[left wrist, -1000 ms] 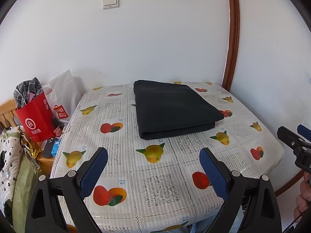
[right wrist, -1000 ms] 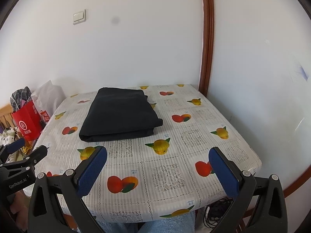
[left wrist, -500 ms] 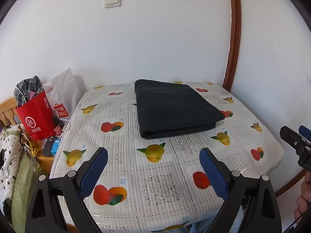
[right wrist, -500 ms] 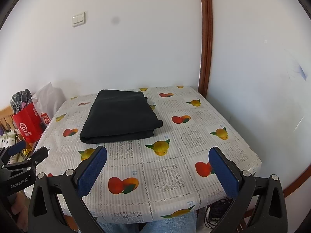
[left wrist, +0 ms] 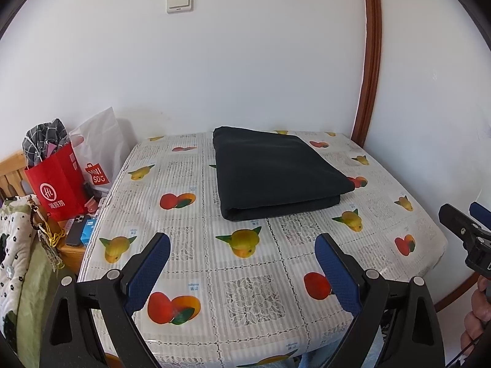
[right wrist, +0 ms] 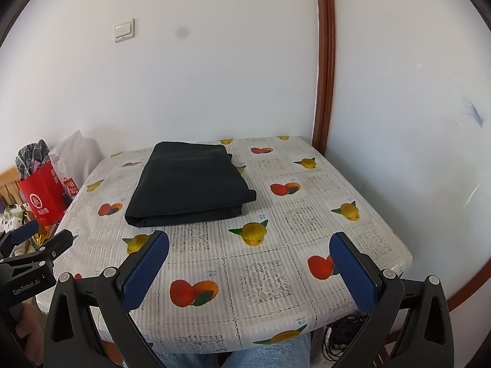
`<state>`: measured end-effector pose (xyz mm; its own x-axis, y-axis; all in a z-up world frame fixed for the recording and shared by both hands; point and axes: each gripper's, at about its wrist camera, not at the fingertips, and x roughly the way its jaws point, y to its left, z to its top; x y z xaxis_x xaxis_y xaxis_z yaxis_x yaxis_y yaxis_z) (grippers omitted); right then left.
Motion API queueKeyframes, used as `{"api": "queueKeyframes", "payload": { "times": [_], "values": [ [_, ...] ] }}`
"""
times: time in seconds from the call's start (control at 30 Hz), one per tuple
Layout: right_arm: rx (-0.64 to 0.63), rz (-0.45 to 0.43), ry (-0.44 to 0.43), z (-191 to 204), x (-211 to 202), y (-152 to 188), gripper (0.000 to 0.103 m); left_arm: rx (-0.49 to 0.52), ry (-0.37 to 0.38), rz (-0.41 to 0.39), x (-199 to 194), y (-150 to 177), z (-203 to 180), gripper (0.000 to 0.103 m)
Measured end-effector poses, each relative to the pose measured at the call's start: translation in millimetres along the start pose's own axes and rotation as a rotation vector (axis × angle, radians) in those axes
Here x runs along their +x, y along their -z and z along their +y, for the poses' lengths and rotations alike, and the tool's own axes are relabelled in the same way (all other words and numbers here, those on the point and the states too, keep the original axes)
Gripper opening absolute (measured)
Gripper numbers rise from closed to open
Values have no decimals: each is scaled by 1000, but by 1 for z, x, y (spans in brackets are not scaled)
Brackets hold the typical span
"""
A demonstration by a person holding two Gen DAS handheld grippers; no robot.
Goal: Fold small clothes
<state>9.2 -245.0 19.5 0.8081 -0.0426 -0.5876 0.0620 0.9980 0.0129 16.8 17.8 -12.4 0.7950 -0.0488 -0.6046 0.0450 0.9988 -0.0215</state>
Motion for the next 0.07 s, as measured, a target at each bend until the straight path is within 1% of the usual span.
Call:
{"api": "queueKeyframes", "payload": {
  "times": [0.07],
  "values": [
    [-7,1,-1,1,1,1,103,2,5,4,1,0,1,95]
  ]
}}
